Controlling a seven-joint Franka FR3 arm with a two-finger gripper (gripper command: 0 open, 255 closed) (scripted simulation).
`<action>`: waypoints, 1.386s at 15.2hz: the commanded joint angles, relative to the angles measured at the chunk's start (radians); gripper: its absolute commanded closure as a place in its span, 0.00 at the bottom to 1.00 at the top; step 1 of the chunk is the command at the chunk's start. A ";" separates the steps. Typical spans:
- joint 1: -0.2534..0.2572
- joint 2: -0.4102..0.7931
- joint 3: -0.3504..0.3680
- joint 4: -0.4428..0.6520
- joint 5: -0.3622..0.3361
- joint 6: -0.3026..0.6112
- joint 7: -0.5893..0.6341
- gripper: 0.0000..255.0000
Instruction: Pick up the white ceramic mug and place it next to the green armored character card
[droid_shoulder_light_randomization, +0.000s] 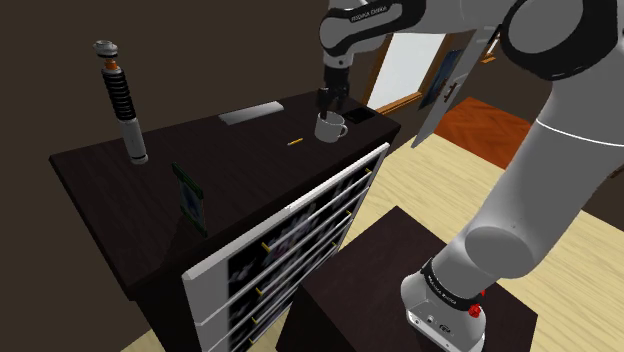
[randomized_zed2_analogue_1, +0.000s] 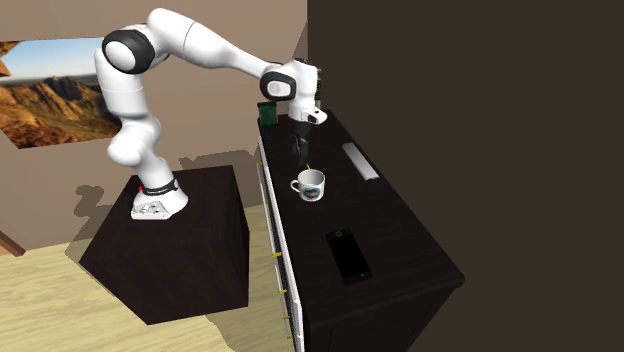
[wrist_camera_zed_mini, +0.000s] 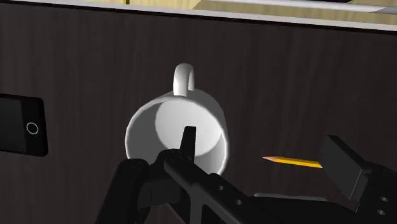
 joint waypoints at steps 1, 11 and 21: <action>-0.008 0.088 -0.002 0.079 0.011 0.007 -0.012 0.00; -0.020 0.183 -0.003 0.081 0.020 0.100 -0.021 0.00; -0.020 0.184 -0.003 0.081 0.020 0.100 -0.021 1.00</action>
